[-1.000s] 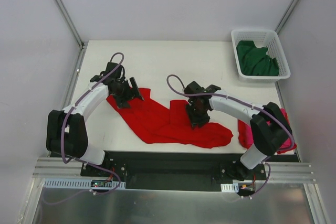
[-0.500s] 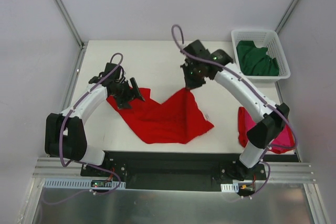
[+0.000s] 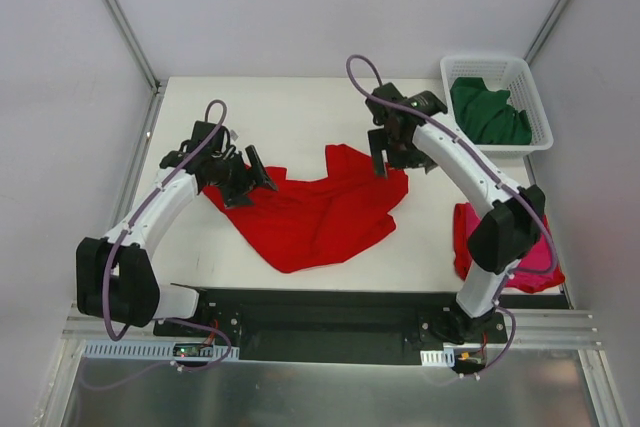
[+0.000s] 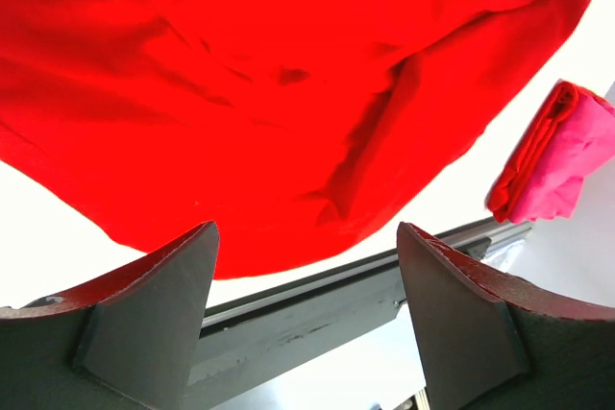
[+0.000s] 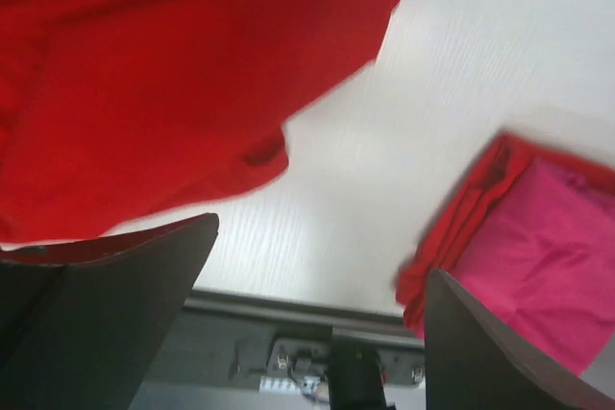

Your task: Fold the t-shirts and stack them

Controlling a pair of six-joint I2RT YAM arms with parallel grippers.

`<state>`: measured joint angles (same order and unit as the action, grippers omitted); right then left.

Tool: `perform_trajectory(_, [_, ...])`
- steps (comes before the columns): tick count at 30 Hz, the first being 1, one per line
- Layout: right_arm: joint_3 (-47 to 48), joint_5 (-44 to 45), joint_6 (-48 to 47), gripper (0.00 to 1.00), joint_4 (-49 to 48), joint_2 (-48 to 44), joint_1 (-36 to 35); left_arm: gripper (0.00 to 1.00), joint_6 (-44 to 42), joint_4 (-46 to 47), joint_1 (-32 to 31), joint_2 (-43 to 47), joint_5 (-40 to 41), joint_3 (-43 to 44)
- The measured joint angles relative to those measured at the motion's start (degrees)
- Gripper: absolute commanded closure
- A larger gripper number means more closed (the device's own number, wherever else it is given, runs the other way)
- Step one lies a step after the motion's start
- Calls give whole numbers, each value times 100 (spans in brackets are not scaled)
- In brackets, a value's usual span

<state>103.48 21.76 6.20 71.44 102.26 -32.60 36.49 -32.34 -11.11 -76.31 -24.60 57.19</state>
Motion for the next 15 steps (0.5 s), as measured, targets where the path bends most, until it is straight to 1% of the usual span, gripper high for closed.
perform_trajectory(3, [-876,-271,52,4,-111,-546,-125,24,22,-4,0,24,-50,0])
perform_trajectory(6, [-1860,-640,70,4,-476,-1327,-343,21,22,-15,0,9,-13,2])
perform_trajectory(8, [-2282,-793,83,4,-636,-1611,-439,17,9,-52,0,-101,44,57])
perform_trajectory(9, [-2485,-863,83,4,-734,-1687,-466,17,-7,-81,0,-232,96,131])
perform_trajectory(12, [-2717,-955,63,4,-981,-1604,-468,17,-105,-98,39,-789,256,413])
perform_trajectory(15, [-2605,-1005,37,4,-1080,-1436,-468,17,-286,-96,107,-1543,435,852])
